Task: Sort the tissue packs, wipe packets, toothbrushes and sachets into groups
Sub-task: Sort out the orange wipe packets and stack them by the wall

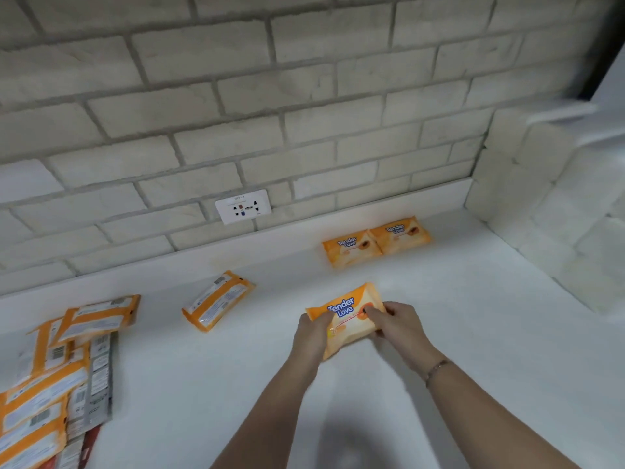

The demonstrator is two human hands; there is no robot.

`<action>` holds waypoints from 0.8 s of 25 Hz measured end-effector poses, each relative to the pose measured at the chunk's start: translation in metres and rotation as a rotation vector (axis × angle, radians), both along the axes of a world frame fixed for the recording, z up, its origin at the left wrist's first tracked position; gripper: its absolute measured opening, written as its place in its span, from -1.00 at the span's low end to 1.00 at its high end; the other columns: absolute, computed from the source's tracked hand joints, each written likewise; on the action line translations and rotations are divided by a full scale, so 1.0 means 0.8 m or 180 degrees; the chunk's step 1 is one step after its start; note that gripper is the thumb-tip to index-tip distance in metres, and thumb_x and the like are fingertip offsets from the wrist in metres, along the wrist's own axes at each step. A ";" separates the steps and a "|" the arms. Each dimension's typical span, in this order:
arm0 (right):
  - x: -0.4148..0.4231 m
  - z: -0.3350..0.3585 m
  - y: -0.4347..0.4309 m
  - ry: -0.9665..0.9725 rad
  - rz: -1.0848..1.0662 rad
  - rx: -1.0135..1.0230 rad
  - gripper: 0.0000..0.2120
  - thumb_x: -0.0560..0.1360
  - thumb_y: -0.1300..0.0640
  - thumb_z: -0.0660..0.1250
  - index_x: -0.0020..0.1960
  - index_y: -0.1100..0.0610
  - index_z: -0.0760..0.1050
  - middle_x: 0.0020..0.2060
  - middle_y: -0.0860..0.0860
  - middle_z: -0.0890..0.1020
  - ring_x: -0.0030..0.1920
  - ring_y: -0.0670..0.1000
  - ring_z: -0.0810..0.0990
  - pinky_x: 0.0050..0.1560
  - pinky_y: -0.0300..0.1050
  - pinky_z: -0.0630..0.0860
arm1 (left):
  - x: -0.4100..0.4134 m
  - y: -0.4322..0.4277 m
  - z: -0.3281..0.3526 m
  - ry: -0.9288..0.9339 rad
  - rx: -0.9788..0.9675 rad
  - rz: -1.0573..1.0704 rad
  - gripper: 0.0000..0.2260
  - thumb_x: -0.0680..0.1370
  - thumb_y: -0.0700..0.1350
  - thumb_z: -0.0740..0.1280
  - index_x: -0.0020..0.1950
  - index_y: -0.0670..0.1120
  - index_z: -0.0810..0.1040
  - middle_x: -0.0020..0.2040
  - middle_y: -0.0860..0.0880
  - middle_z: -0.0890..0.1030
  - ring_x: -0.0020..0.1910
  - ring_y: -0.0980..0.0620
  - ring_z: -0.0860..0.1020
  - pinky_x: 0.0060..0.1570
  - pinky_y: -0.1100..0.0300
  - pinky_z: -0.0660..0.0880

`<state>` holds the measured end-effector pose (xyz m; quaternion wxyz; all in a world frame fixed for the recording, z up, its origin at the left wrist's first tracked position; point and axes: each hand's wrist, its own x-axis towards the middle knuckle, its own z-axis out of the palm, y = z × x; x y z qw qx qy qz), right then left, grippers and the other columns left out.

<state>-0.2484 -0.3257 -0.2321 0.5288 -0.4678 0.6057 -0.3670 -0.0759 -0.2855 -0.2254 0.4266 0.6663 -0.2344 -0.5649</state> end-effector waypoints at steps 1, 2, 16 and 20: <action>-0.008 0.000 -0.013 0.0348 -0.0065 -0.0176 -0.89 0.55 0.15 0.44 -0.01 0.19 0.69 -0.14 0.07 0.71 -0.09 0.11 0.66 0.03 0.02 0.58 | -0.015 -0.011 0.000 -0.0486 -0.0053 -0.0026 -0.43 0.47 0.07 0.41 0.43 -0.11 0.44 0.25 -0.15 0.61 0.16 -0.15 0.63 -0.01 0.01 0.61; -0.015 0.001 -0.022 0.0751 -0.0078 -0.0373 -0.83 0.55 0.14 0.44 0.12 0.15 0.67 -0.02 0.06 0.69 0.03 0.11 0.64 0.11 -0.01 0.54 | -0.024 -0.019 -0.004 -0.1156 -0.0144 -0.0102 -0.40 0.52 0.06 0.39 0.51 -0.09 0.36 0.33 -0.15 0.51 0.27 -0.17 0.55 0.19 -0.03 0.54; -0.060 -0.038 -0.067 0.3414 0.1351 -0.1289 -0.51 0.61 -0.16 0.11 0.50 -0.08 0.41 0.44 -0.07 0.47 0.42 0.01 0.45 0.37 0.13 0.38 | -0.079 -0.052 -0.063 -0.4092 -0.0480 -0.1810 -0.44 0.65 0.21 0.02 0.62 0.05 0.23 0.63 0.02 0.26 0.58 -0.12 0.25 0.51 -0.22 0.19; -0.056 -0.025 -0.094 0.3319 0.1568 -0.1164 -0.50 0.63 -0.16 0.10 0.53 -0.07 0.36 0.48 -0.06 0.42 0.46 0.03 0.40 0.42 0.13 0.32 | -0.076 -0.086 -0.053 -0.4117 -0.0377 -0.1751 -0.48 0.65 0.20 0.06 0.59 0.05 0.24 0.59 0.03 0.29 0.53 -0.09 0.30 0.44 -0.21 0.27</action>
